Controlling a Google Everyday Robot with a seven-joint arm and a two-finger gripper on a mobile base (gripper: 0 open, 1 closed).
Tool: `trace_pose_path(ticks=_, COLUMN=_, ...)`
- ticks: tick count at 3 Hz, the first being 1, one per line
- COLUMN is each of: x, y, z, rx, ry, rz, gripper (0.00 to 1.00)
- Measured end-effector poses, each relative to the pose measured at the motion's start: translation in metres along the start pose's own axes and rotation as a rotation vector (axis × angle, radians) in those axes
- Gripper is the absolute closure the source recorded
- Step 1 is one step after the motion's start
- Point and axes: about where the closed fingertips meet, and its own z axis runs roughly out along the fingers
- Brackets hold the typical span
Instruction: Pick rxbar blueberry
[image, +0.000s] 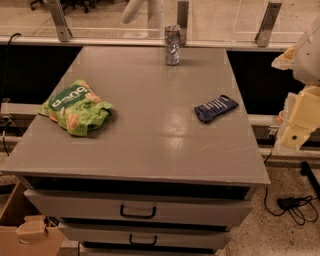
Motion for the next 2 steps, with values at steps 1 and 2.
trace_pose_path(ticks=1, x=0.000, y=0.000, z=0.000, rx=0.000, ry=0.000, rz=0.000, gripper=0.00)
trace_pose_path(ticks=2, x=-0.004, y=-0.024, z=0.019, rx=0.006, ry=-0.044, rz=-0.042, gripper=0.00)
